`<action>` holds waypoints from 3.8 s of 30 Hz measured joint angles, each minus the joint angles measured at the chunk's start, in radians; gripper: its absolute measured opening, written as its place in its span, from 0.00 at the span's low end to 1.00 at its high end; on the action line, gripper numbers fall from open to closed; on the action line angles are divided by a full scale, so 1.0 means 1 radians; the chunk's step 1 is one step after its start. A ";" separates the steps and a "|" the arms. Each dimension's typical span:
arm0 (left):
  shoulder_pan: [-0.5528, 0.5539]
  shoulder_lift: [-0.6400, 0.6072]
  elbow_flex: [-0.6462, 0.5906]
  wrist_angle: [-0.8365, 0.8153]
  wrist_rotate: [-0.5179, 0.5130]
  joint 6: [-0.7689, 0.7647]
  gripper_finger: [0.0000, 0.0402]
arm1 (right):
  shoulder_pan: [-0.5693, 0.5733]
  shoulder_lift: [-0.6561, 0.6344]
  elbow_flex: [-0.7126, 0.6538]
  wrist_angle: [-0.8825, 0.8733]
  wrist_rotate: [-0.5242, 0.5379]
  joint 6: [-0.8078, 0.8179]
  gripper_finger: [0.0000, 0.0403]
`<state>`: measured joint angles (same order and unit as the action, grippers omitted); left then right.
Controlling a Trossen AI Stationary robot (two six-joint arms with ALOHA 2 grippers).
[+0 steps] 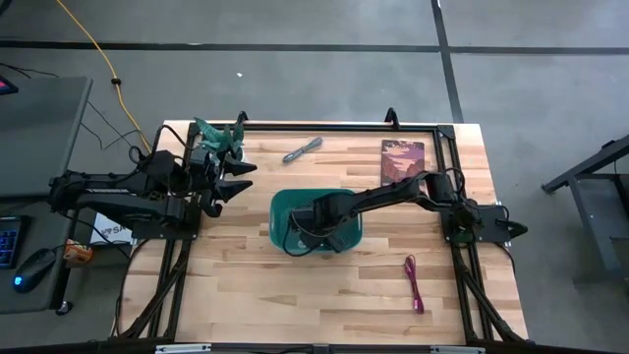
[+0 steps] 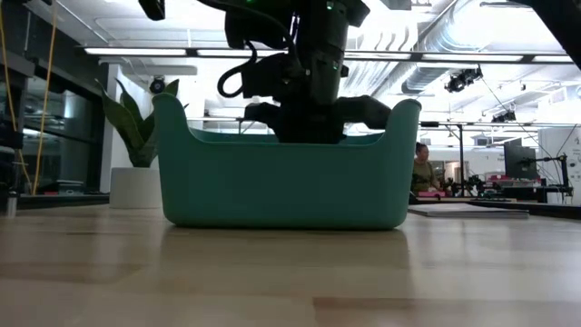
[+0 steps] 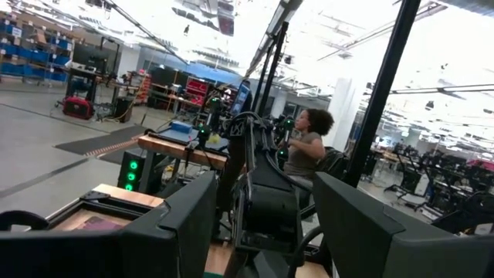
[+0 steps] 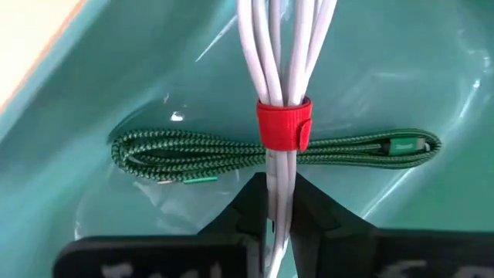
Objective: Pick and place USB-C Cables
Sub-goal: Put the white charger cable into the green bin, then put the pink charger cable into the green bin
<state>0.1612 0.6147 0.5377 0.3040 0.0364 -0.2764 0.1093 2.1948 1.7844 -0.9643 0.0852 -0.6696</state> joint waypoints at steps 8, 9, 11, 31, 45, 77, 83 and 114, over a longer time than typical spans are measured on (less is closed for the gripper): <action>0.000 0.000 0.000 0.000 0.000 0.000 0.49 | 0.000 0.000 0.000 0.026 -0.017 0.060 0.10; 0.000 0.000 0.000 0.000 0.000 0.000 0.49 | 0.000 0.000 0.000 0.030 -0.017 0.060 0.11; 0.000 0.000 0.000 0.000 0.000 0.000 0.49 | 0.000 0.000 0.000 0.035 -0.018 0.060 0.13; 0.000 0.000 0.000 0.000 0.000 0.000 0.49 | 0.000 0.000 0.000 0.020 -0.007 0.061 0.39; 0.000 0.000 0.000 0.000 0.000 0.000 0.49 | 0.002 -0.008 0.000 -0.010 -0.007 0.059 0.40; 0.000 0.000 0.000 0.000 -0.003 0.000 0.49 | -0.195 -0.588 0.001 -0.363 -0.200 0.473 0.38; 0.000 0.000 0.000 0.000 -0.008 0.000 0.49 | -0.201 -0.711 0.001 -0.363 -0.181 0.520 0.38; 0.000 0.000 0.000 -0.001 -0.063 0.000 0.49 | -0.200 -1.387 -1.177 1.131 -0.172 0.986 0.38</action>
<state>0.1612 0.6148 0.5377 0.3031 -0.0269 -0.2760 -0.0910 0.8077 0.6069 0.1671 -0.0868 0.3168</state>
